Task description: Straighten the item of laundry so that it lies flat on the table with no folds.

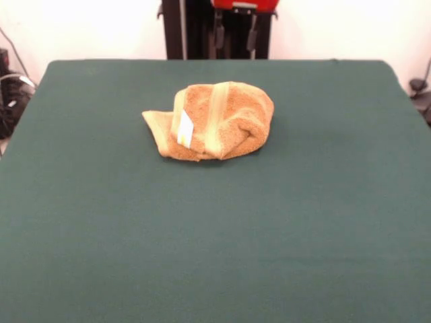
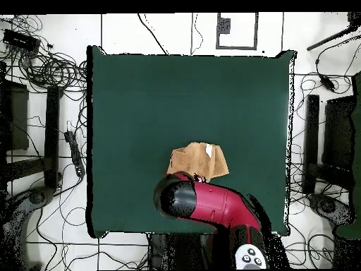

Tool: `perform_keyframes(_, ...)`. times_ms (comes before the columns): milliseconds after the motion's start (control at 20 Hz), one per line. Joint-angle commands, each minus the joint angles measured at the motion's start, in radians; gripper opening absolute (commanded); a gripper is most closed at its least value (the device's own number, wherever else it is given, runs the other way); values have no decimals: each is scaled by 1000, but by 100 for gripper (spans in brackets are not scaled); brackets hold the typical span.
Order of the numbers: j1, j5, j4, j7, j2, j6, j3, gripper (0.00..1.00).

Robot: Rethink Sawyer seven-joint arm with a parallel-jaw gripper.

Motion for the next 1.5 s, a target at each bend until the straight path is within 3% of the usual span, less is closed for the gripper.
perform_keyframes(50, -21, -2, 44, 148, 87, -128, 106, 100)
perform_keyframes(1500, 12, -2, -22, 148, 190, -183, 109, 100)
